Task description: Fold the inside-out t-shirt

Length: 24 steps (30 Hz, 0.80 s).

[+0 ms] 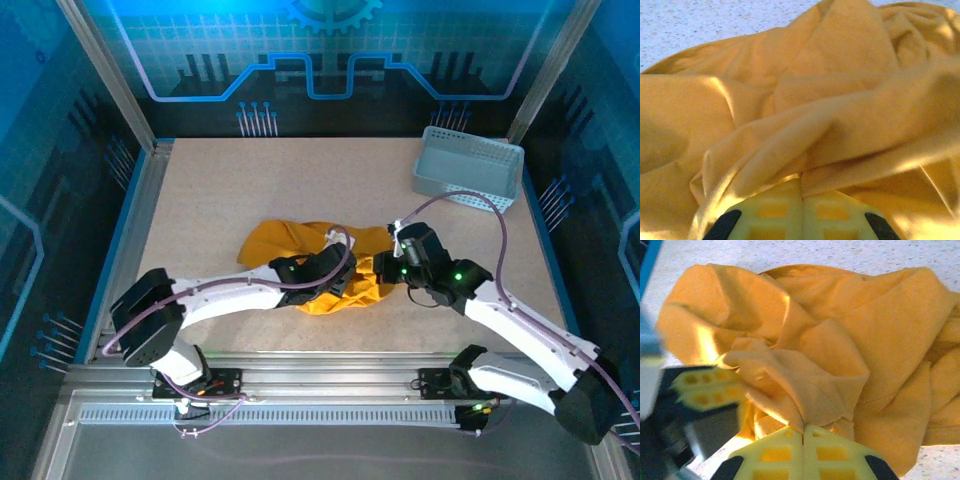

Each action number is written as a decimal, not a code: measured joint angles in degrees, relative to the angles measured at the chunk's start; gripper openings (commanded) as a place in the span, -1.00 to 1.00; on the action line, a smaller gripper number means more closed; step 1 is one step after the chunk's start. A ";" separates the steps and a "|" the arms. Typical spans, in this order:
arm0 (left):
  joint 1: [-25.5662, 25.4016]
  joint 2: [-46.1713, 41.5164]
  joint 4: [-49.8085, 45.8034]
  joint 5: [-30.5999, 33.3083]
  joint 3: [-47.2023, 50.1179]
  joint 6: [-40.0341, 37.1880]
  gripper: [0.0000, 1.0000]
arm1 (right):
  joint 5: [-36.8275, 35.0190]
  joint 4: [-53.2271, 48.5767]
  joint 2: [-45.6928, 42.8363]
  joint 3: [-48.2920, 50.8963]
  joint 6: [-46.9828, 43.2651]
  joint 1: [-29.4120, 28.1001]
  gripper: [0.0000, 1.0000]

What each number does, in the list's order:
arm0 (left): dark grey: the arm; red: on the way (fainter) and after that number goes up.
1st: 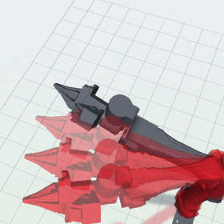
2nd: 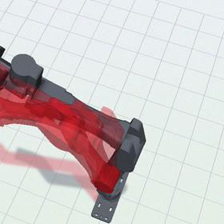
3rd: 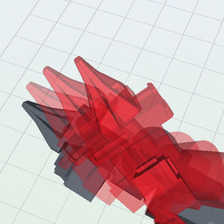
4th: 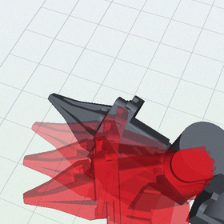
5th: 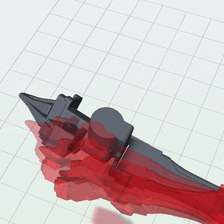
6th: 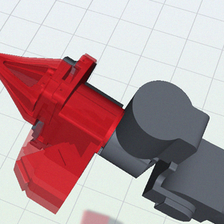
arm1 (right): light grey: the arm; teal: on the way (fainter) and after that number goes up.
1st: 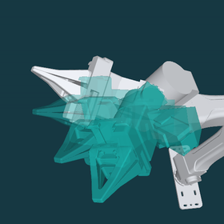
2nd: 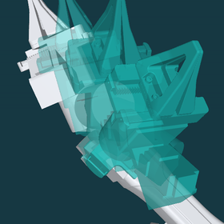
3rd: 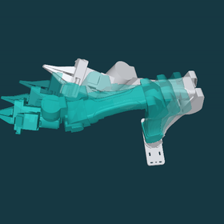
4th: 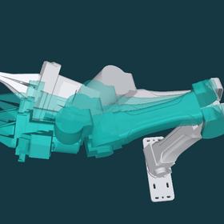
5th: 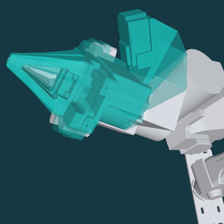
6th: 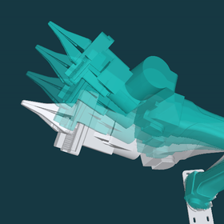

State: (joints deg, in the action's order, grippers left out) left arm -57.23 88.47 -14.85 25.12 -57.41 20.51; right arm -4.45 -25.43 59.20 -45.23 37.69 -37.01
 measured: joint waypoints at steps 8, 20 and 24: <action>0.48 -16.57 6.78 -10.12 8.85 -0.81 -0.96 | -3.48 -0.07 9.01 -7.37 -5.42 1.88 -0.35; 9.62 -17.90 13.79 -23.61 9.38 5.81 -1.00 | -0.20 1.11 -6.14 -4.63 -13.62 -4.57 0.08; 9.99 -17.66 14.47 -25.70 9.38 6.62 -1.00 | 4.20 5.90 -7.04 0.85 -13.60 -8.41 -0.01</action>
State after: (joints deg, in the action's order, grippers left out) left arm -47.24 70.81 -0.38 -0.58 -48.03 27.14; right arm -0.25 -19.53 52.16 -44.38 24.10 -45.43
